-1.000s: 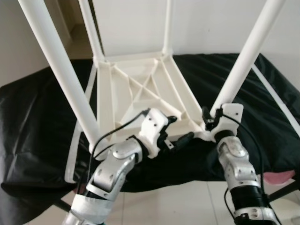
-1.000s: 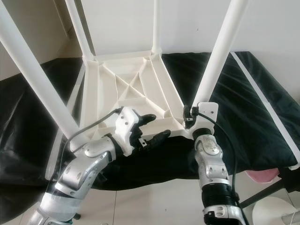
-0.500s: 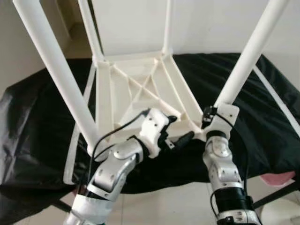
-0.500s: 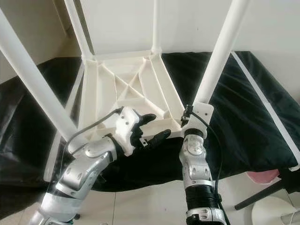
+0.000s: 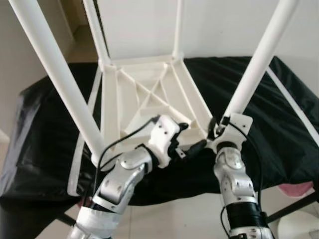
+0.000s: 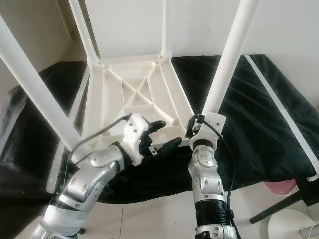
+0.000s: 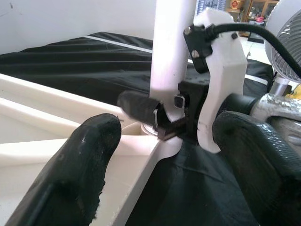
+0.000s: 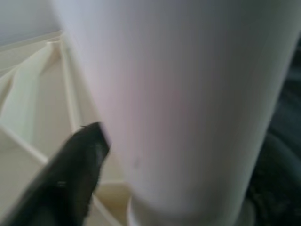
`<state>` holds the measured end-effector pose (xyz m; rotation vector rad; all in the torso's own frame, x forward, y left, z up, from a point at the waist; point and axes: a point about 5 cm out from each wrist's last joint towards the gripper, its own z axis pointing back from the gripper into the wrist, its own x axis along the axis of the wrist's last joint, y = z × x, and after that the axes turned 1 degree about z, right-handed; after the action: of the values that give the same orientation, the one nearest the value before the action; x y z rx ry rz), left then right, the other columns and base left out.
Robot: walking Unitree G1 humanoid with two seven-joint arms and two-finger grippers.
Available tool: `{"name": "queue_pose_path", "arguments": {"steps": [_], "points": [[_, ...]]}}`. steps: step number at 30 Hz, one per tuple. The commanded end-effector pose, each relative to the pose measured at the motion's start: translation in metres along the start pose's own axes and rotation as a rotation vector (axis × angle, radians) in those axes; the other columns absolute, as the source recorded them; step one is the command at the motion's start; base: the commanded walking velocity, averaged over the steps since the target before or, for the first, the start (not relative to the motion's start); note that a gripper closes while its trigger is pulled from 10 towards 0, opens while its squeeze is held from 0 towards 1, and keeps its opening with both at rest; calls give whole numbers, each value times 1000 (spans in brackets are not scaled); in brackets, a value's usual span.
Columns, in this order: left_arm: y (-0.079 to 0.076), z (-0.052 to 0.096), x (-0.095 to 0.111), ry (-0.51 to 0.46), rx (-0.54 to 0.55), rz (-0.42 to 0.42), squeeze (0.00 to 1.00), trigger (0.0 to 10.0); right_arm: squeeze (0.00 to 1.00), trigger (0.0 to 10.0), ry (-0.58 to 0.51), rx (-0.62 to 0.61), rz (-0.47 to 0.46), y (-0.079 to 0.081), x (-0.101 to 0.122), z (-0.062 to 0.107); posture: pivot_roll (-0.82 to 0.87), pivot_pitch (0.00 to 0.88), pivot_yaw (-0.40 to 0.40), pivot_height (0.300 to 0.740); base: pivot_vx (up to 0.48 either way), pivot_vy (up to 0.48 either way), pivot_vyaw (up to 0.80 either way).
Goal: Building children table
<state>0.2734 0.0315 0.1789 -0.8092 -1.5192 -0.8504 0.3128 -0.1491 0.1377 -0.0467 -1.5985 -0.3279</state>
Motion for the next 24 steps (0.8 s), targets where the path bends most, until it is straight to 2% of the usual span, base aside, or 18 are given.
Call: {"name": "queue_pose_path", "arguments": {"steps": [1, 6, 9, 10, 15, 16, 17, 20, 22, 23, 24], "points": [[-1, 0, 0, 4, -24, -16, 0, 10000, 1000, 10000, -7, 24, -8, 0, -1, 2, -70, 22, 8, 740, 0, 0, 0], [-1, 1, 0, 5, -23, -18, 0, 10000, 1000, 10000, -44, 70, -5, -8, 4, 7, -69, 29, 8, 740, 0, 0, 0], [-1, 3, 0, 11, -17, -16, 0, 10000, 1000, 10000, -64, 112, 12, -26, 6, 13, -62, 36, 4, 740, 0, 0, 0], [-1, 3, 0, 11, -17, -16, 0, 10000, 1000, 10000, -64, 112, 12, -26, 6, 13, -62, 36, 4, 740, 0, 0, 0], [1, 7, 0, 15, 5, -14, 0, 10000, 1000, 10000, -67, 221, 48, -46, 6, 18, -48, 50, -2, 740, 0, 0, 0], [1, 7, 0, 15, 5, -14, 0, 10000, 1000, 10000, -67, 221, 48, -46, 6, 18, -48, 50, -2, 740, 0, 0, 0], [2, 10, 0, 19, 13, -15, 0, 10000, 1000, 10000, -46, 297, 53, -51, 6, 17, -44, 54, -7, 740, 0, 0, 0], [2, 11, -1, 21, 16, -15, 0, 10000, 1000, 10000, -37, 322, 55, -52, 6, 18, -44, 54, -7, 740, 0, 0, 0], [3, 12, -1, 23, 28, -15, 0, 10000, 1000, 10000, -39, 378, 89, -54, 8, 14, -34, 54, -13, 740, 0, 0, 0], [3, 11, -1, 20, 33, -14, 0, 10000, 835, 10000, -32, 423, 100, -55, 10, 11, -34, 54, -13, 740, 0, 0, 0], [3, 11, -1, 19, 37, -14, 0, 10000, 0, 10000, -30, 462, 122, -55, 11, 8, -31, 55, -17, 740, 0, 0, 0]]}}
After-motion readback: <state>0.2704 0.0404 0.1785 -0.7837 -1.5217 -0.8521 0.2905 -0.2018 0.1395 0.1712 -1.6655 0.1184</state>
